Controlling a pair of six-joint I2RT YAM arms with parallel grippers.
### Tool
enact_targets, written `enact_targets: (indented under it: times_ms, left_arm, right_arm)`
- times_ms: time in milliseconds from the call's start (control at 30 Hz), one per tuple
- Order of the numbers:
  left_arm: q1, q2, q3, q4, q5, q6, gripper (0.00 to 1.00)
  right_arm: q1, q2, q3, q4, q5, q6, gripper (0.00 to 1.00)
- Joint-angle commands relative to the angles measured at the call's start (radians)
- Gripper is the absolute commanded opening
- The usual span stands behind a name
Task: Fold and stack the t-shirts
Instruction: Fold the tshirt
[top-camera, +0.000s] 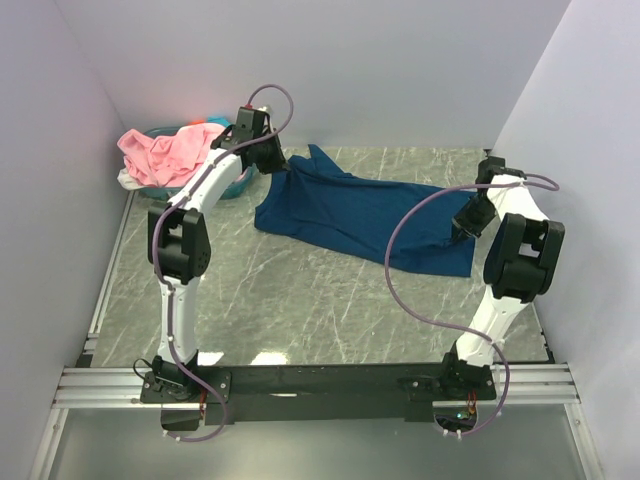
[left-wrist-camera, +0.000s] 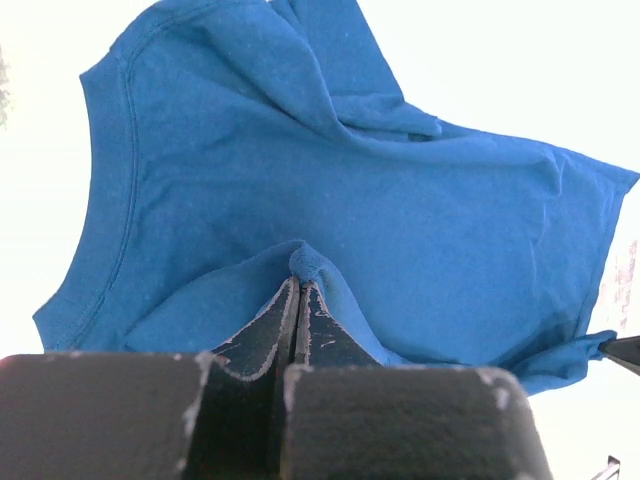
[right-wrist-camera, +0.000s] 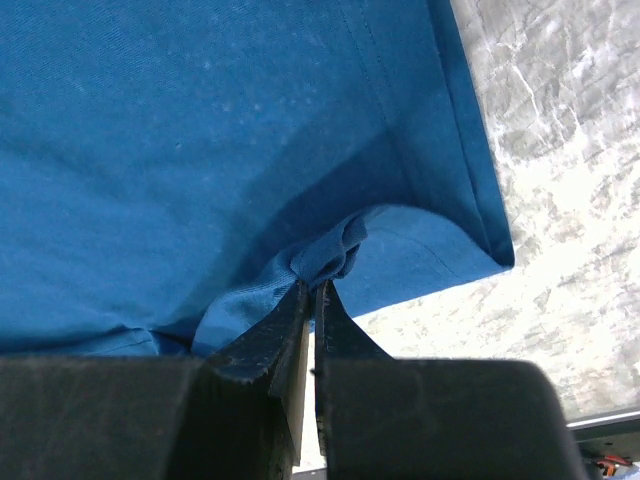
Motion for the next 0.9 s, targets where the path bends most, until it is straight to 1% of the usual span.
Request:
enact_targets:
  times_ms: [0,200,400,733,867]
  left_arm:
    - [0.006,0.008,0.068,0.026,-0.022,0.009,0.00]
    - [0.011,0.036,0.121,0.033,-0.032,0.000,0.00]
    - [0.014,0.013,0.079,0.079,-0.034,-0.015,0.00]
    - [0.019,0.024,0.081,0.084,-0.045,-0.028,0.00]
    - [0.020,0.036,0.087,0.084,-0.051,-0.040,0.00]
  right_arm:
    - [-0.019,0.012,0.042,-0.017,-0.001,-0.011,0.00]
    - [-0.046,0.023,0.045,-0.020,0.002,-0.009,0.00]
    - [-0.069,0.018,0.049,-0.024,0.017,-0.009,0.00]
    - [-0.084,0.026,0.037,-0.006,0.005,-0.009,0.00]
    - [-0.084,0.046,0.057,-0.003,-0.003,-0.003,0.00]
